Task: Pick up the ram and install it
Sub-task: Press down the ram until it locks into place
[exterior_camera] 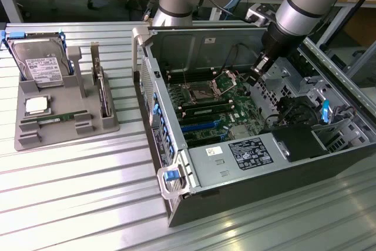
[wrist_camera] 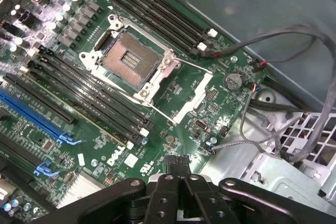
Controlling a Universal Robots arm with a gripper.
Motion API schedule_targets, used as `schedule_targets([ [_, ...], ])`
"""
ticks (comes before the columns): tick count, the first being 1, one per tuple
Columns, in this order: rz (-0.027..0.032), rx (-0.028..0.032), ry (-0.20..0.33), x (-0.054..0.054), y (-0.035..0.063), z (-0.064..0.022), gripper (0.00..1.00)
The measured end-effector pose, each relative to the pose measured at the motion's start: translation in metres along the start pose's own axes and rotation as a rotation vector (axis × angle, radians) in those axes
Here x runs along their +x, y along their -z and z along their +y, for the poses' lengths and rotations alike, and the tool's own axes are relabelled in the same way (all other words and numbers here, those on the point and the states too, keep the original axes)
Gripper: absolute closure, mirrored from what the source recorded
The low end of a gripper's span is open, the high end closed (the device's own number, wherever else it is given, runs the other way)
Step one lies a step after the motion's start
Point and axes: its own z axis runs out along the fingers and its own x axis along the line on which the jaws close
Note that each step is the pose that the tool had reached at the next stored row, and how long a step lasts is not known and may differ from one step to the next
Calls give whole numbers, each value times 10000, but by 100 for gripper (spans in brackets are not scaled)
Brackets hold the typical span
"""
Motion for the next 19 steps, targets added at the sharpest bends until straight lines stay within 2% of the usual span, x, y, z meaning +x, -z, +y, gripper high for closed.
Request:
schedule_targets([
  [5,-81,55,-814,0,-1,0,90],
  [15,-309,209,-3112,0,-3,0,90],
  [19,-385,261,-3875,0,-3,0,90],
])
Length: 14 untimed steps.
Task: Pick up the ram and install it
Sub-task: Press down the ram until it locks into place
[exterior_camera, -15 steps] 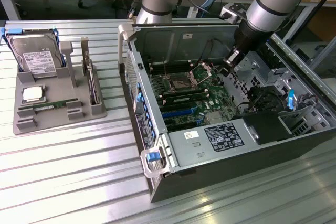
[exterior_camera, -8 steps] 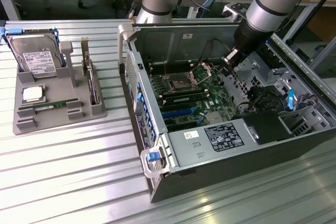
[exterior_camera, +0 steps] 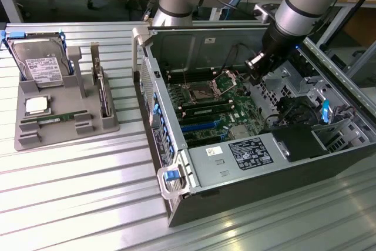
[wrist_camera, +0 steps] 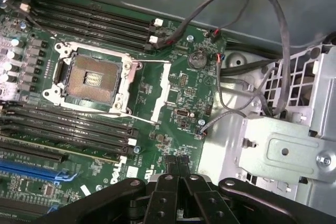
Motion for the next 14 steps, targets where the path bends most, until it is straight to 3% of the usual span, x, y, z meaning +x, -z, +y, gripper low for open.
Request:
schedule_targets([
  [11,-157,106,-1589,0,-1,0,90],
  [14,-158,108,-1593,0,0,0,90],
])
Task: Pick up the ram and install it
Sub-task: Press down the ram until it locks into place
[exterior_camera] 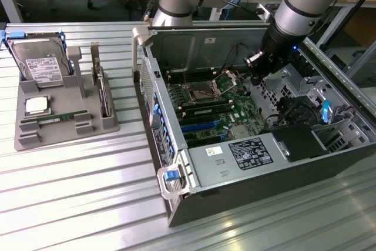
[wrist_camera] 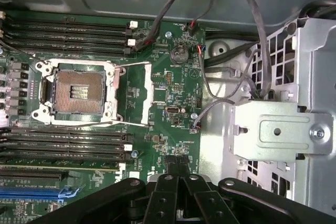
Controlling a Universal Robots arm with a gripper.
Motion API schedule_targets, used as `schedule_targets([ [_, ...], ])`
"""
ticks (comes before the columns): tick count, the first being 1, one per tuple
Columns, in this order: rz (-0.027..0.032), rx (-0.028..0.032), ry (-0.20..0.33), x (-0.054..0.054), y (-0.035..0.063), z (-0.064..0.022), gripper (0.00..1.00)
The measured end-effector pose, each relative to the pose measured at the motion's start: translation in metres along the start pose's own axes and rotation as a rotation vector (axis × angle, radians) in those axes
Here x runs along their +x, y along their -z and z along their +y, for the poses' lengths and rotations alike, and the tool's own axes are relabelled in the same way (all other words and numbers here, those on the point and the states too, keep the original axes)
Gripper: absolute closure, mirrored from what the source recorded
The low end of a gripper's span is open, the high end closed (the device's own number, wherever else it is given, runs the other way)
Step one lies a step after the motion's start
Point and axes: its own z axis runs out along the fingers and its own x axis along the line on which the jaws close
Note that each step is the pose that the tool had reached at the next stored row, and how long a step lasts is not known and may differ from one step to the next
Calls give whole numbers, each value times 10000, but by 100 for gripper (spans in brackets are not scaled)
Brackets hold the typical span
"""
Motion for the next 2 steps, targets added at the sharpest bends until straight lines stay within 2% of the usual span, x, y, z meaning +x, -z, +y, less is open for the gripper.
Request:
schedule_targets([
  [2,0,0,0,0,0,0,90],
])
